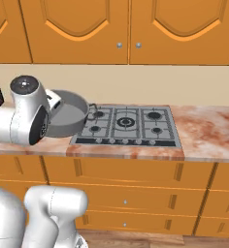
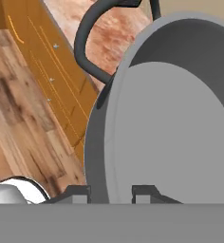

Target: Move the pot and pan from the stove into the sink.

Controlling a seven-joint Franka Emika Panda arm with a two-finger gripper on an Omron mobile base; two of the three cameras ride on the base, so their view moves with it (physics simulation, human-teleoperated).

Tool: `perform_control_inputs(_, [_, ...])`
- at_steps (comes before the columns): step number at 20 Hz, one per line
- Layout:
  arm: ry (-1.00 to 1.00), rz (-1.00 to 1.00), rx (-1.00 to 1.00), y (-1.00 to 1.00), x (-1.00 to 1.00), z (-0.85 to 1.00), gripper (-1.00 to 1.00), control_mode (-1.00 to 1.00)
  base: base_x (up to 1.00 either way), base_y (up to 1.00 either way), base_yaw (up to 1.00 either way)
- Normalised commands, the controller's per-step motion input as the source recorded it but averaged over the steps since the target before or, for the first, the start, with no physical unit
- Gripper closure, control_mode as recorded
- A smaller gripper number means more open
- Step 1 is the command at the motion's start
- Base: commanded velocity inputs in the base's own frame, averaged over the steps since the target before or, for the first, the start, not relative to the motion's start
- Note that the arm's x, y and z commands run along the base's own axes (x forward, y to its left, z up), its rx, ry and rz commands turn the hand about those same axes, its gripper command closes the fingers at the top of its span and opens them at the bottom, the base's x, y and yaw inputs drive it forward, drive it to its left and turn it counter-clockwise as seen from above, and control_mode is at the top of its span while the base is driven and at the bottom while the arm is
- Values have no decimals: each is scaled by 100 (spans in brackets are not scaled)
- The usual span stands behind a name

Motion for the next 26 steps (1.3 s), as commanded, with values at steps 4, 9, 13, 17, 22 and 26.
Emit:
perform_control_inputs(4, [-26,9,-3,-6,-82,0,100,-100,0,0,0])
perform_control_inputs(9, [-29,9,-1,0,-67,6,100,-100,0,0,0])
perform_control_inputs(13, [-19,4,0,0,-36,9,100,-100,0,0,0])
perform_control_inputs(17, [-1,0,0,0,0,0,100,-100,0,0,0])
perform_control_inputs(22, [0,0,0,0,0,0,100,-100,0,0,0])
perform_control_inputs(26, [0,0,0,0,0,0,100,100,-34,-2,0])
